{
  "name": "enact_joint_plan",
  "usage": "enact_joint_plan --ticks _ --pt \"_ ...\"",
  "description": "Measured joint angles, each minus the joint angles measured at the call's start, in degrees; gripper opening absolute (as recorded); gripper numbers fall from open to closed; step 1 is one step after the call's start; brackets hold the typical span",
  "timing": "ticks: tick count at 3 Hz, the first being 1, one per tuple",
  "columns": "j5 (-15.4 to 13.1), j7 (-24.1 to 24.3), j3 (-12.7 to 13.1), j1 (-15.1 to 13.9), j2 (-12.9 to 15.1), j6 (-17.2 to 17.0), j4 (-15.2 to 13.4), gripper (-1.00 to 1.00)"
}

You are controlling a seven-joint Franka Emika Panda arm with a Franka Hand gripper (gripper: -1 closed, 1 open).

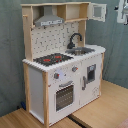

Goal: Play with the kitchen

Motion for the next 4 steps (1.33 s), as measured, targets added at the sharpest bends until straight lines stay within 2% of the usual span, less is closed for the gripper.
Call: enact_joint_plan --ticks 1,2,4 --pt "0.00 0.02 0.60 -0.09 5.17 3.45 0.33 -1.00" --pt "0.07 0.28 2.63 -0.10 10.15 5.43 2.69 -1.00" --pt "0.14 1.55 8.17 -0.10 18.46 6.47 9.79 -1.00"
